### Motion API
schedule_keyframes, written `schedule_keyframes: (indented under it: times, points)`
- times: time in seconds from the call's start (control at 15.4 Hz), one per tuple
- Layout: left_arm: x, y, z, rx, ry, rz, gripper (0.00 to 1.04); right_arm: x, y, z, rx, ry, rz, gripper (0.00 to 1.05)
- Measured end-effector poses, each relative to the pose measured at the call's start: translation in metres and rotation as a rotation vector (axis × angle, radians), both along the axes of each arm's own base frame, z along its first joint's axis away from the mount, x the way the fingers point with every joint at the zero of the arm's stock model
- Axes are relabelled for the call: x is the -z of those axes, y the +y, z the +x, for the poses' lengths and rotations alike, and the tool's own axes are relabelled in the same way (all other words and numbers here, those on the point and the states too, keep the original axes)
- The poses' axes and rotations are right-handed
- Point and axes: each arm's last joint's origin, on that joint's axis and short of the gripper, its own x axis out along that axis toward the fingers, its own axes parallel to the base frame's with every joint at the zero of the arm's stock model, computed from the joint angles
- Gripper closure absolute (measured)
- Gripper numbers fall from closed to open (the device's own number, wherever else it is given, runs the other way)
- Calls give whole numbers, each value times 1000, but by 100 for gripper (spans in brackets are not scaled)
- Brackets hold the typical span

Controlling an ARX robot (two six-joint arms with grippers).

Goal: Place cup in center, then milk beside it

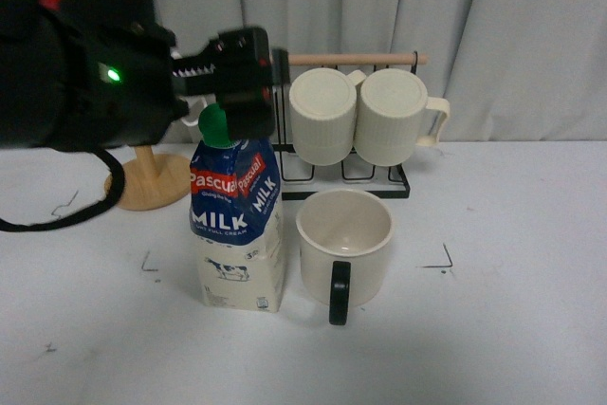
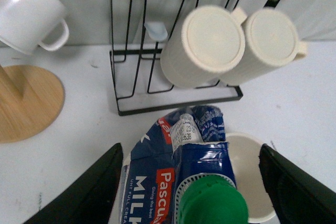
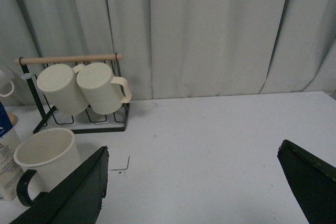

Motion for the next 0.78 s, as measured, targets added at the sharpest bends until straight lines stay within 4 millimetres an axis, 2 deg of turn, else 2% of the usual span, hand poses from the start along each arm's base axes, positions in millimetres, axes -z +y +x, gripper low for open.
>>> schedule_keyframes:
  times: [0.07, 0.13, 0.2, 0.39, 0.46, 0.52, 0.59, 0.65, 0.72, 0.78]
  points:
    - [-12, 8, -8, -2, -33, -48, 13, 0, 0, 0, 0, 0, 0, 6]
    - [-25, 19, -21, -23, -72, -88, 6, 0, 0, 0, 0, 0, 0, 6]
    - [-42, 37, -43, -51, -178, -128, 7, 0, 0, 0, 0, 0, 0, 6]
    - [-61, 77, -74, -130, -320, -141, 7, 0, 0, 0, 0, 0, 0, 6]
    - [-59, 89, -83, -219, -400, -76, 15, 0, 0, 0, 0, 0, 0, 6]
    - [-49, 103, -98, -266, -434, 28, 28, 0, 0, 0, 0, 0, 0, 6]
    - [-26, 111, -117, -255, -423, 118, 53, 0, 0, 0, 0, 0, 0, 6]
    - [-10, 120, -136, -256, -430, 144, 89, 0, 0, 0, 0, 0, 0, 6]
    - [4, 119, -151, -250, -423, 146, 103, 0, 0, 0, 0, 0, 0, 6]
    - [4, 119, -152, -250, -423, 146, 103, 0, 0, 0, 0, 0, 0, 6]
